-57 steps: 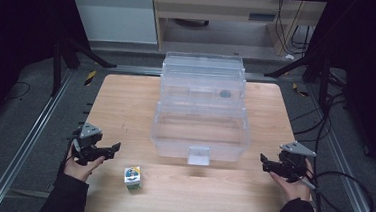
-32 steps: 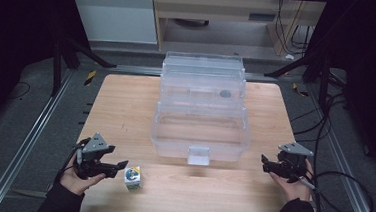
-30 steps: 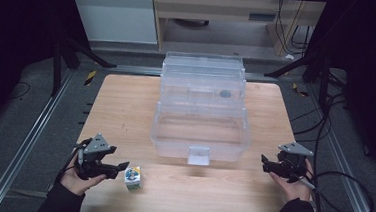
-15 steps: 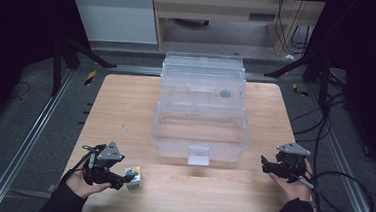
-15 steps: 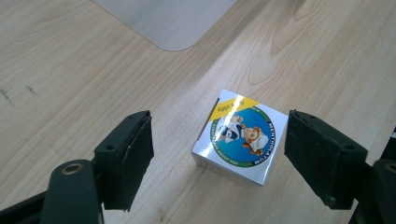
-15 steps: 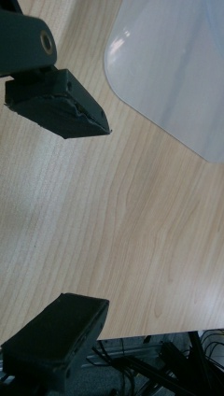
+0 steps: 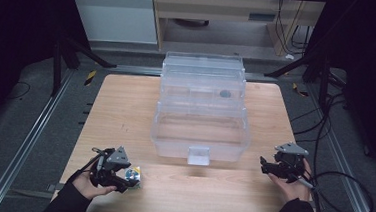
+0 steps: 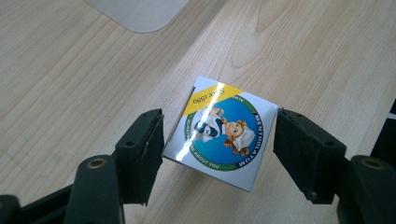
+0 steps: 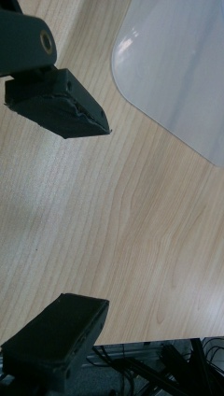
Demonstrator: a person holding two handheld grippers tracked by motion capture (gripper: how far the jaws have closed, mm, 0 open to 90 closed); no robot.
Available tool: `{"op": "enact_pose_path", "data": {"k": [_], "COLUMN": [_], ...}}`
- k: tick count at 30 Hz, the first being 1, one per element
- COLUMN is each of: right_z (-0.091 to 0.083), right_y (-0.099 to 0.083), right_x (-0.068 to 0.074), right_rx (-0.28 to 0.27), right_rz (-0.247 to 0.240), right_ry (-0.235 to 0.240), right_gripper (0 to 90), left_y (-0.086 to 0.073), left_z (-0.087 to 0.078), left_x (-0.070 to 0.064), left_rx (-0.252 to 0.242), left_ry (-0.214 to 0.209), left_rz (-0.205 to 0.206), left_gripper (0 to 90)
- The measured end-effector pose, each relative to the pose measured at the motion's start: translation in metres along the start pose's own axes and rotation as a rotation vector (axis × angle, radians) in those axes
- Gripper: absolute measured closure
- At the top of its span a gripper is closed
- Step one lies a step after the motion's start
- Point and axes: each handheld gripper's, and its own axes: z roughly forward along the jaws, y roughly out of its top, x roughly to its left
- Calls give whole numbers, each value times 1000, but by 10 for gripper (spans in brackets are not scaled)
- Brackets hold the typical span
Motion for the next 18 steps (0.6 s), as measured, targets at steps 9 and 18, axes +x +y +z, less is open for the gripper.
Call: {"op": "enact_pose_path", "data": {"k": [9,18], "right_z": [0,2], "right_y": [0,0], "right_x": [1,1], "right_rx": [2,11], "right_rz": [-5,-9], "right_ry": [1,5], "right_gripper": [142,142], "left_y": [1,9], "left_z": [0,8], "left_x": [0,-1], "left_rx": [14,64], "left_ry": [-19,-15], "left_rz": [-23,-22], "left_gripper": [416,351]}}
